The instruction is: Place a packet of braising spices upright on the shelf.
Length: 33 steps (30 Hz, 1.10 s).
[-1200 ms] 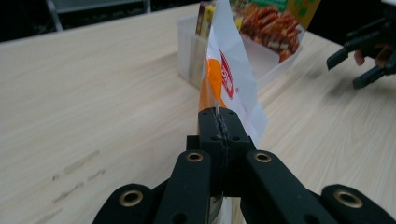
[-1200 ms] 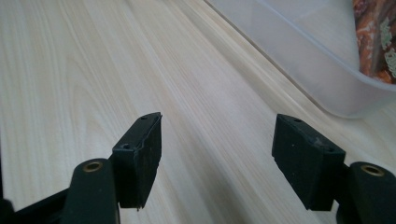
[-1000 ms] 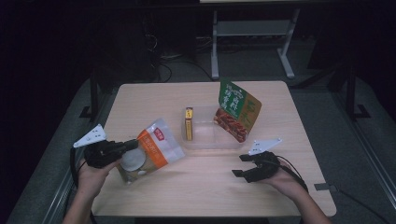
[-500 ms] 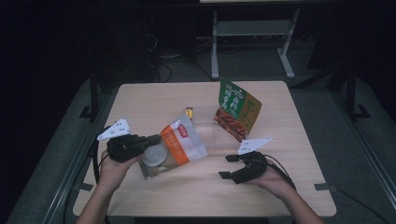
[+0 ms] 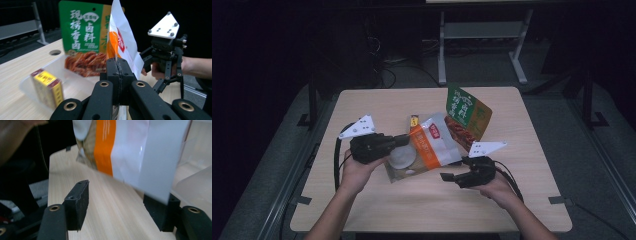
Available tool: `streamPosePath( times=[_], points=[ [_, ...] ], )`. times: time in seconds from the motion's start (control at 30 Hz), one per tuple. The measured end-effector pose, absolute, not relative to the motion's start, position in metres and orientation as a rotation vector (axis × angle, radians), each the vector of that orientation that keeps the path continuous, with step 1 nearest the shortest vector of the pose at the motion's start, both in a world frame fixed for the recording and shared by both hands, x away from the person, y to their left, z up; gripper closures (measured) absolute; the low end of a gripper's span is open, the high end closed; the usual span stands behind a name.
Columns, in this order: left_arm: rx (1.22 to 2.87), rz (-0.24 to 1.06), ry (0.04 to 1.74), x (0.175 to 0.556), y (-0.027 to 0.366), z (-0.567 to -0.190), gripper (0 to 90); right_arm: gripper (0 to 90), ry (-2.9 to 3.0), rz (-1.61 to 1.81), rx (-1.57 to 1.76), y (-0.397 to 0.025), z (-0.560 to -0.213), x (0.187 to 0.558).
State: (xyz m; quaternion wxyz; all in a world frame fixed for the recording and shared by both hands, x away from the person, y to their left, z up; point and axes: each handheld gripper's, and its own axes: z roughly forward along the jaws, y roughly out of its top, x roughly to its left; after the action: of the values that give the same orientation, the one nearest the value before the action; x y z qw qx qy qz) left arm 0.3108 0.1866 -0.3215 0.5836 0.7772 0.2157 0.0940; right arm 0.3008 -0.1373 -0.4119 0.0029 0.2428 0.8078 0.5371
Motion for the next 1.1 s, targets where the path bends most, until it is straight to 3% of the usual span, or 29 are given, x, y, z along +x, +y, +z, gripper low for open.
streamPosePath(
  times=[0.4, 0.77, 1.1],
  points=[
    [1.789, 0.175, 0.475, 0.311, 0.167, -0.326, 89.8, 53.6, 2.481, 1.837, 0.783, -0.148, -0.408, 0.303],
    [1.782, 0.177, 0.479, 0.312, 0.164, -0.33, 89.7, 89.0, 2.468, 1.891, 0.72, -0.151, -0.404, 0.3],
    [1.826, 0.155, 0.509, 0.317, 0.169, -0.348, 89.3, 90.0, 2.509, 1.84, 0.625, -0.152, -0.396, 0.296]
  ],
)
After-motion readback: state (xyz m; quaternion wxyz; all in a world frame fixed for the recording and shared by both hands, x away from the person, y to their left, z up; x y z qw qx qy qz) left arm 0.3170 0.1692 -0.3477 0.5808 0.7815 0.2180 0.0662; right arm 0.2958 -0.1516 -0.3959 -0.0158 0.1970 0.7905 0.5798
